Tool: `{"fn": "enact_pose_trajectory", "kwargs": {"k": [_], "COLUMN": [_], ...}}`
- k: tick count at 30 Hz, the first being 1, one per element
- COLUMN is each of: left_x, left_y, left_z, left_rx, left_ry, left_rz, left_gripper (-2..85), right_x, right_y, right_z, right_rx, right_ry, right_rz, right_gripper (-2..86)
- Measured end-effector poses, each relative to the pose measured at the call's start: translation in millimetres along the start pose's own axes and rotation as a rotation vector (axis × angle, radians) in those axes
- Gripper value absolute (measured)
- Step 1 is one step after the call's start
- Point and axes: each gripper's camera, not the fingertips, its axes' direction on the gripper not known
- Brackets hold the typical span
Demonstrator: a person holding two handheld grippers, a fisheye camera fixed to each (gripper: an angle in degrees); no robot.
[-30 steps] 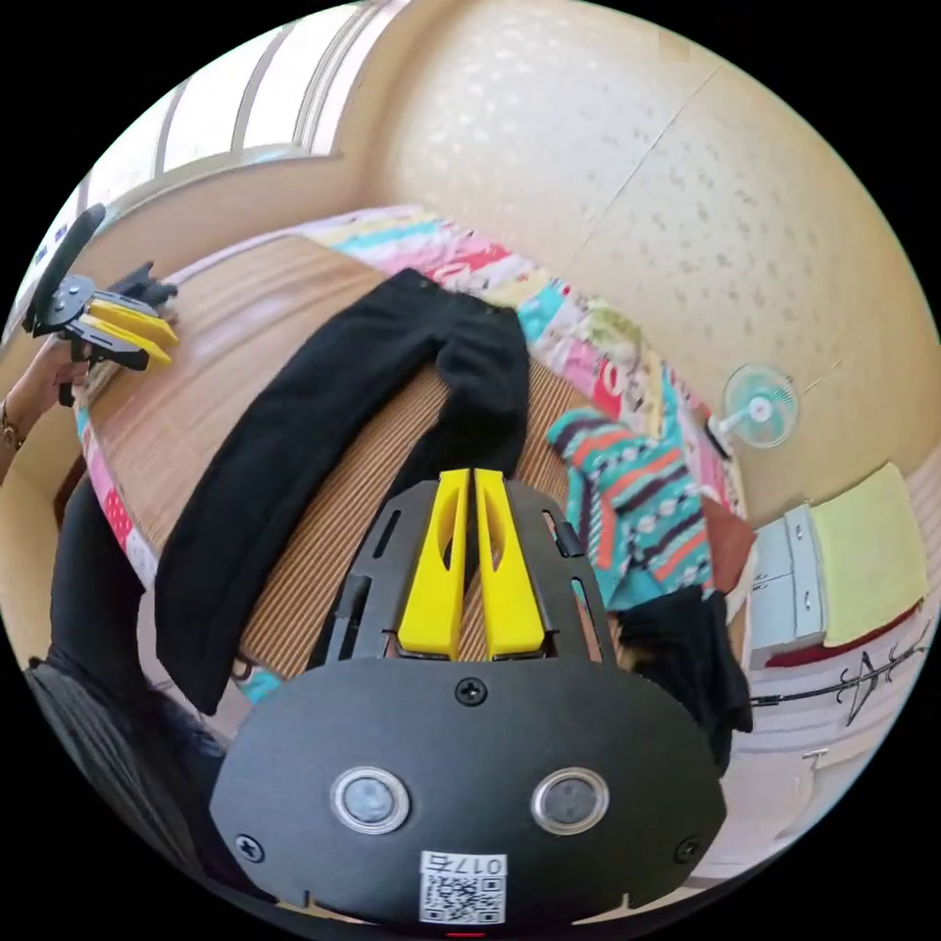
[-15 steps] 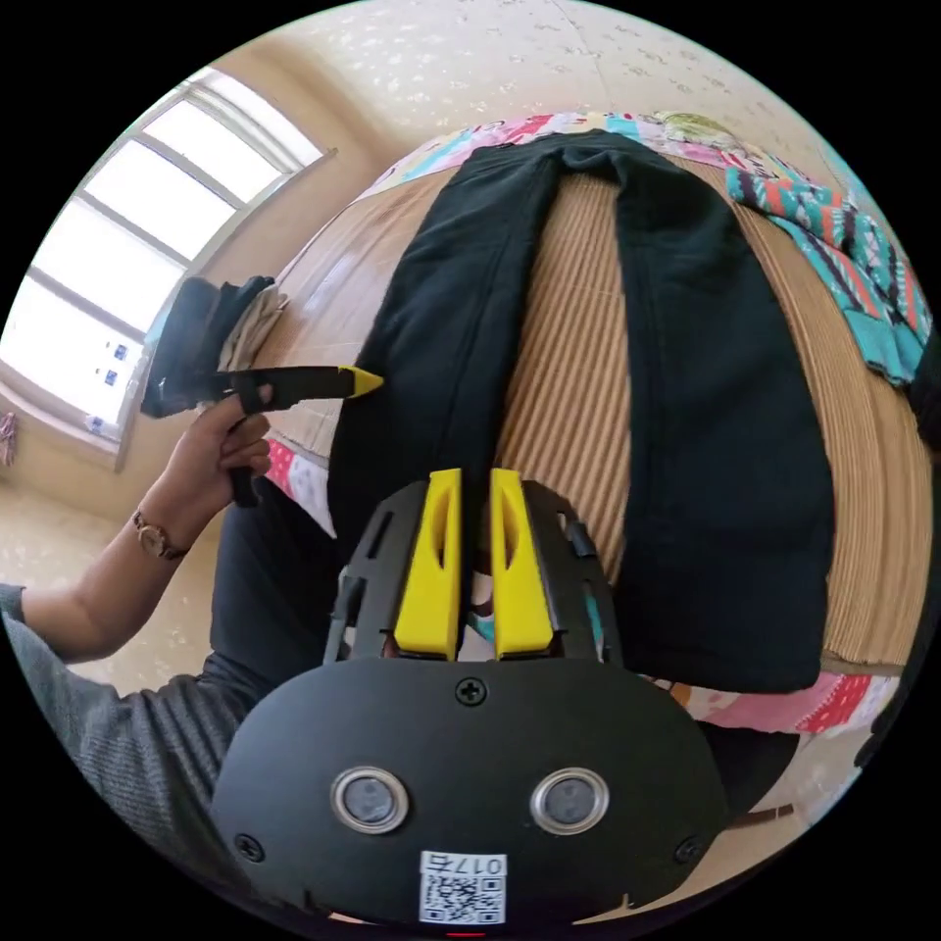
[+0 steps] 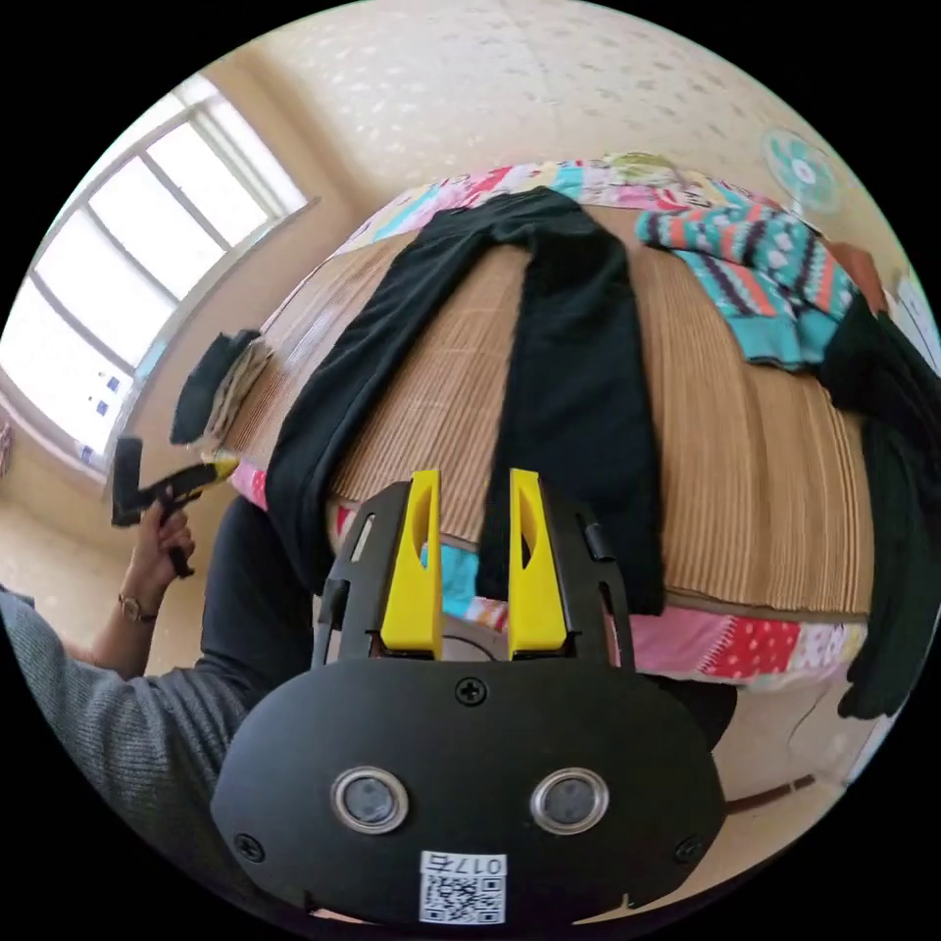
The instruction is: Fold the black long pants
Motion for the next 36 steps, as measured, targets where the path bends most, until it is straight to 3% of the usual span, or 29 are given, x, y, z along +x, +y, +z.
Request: {"fn": "enact_pose_trajectory", "kwargs": {"k": [3, 5, 8, 12, 16, 18, 21, 24, 31, 36], "left_x": [35.6, 64.6, 111.8, 160.7, 196.0, 207.8, 219.8, 230.1, 283.0, 277.7], "left_y": [21.3, 24.9, 25.5, 23.0, 35.7, 44.8, 55.8, 62.5, 65.2, 79.3], "left_z": [-6.3, -5.7, 2.7, 20.2, 28.6, 40.0, 81.7, 123.4, 182.3, 197.0], "left_rx": [0.052, 0.063, 0.063, 0.004, -0.019, -0.037, -0.145, -0.253, -0.415, -0.52], "left_ry": [0.167, 0.185, 0.159, 0.224, 0.312, 0.28, 0.177, 0.176, -0.011, -0.247], "left_rz": [0.081, 0.154, 0.274, 0.358, 0.41, 0.43, 0.4, 0.313, 0.333, 0.413], "left_gripper": [7.3, 7.5, 7.6, 7.6, 7.5, 8.3, 10.8, 14.4, 20.4, 16.0], "right_x": [58.3, 71.7, 64.5, 59.3, 40.3, 29.7, 7.2, -28.0, -149.5, -196.3], "right_y": [19.4, 31.9, 63.3, 119.8, 176.1, 194.7, 220.5, 235.4, 255.6, 271.8], "right_z": [0.4, 19.5, 14.9, -19.2, -67.6, -77.6, -79.9, -89.4, -79.6, -49.4], "right_rx": [-0.039, -0.15, -0.16, -0.081, 0.003, -0.059, -0.186, -0.19, -0.154, -0.176], "right_ry": [0.058, -0.004, -0.052, -0.372, -0.663, -0.618, -0.398, -0.306, -0.359, -0.377], "right_rz": [0.097, 0.105, 0.066, 0.094, -0.117, -0.194, -0.265, -0.353, -0.763, -0.923], "right_gripper": [12.1, 12.5, 8.8, 4.1, 2.8, 2.5, 2.2, 2.1, 2.0, 2.5]}}
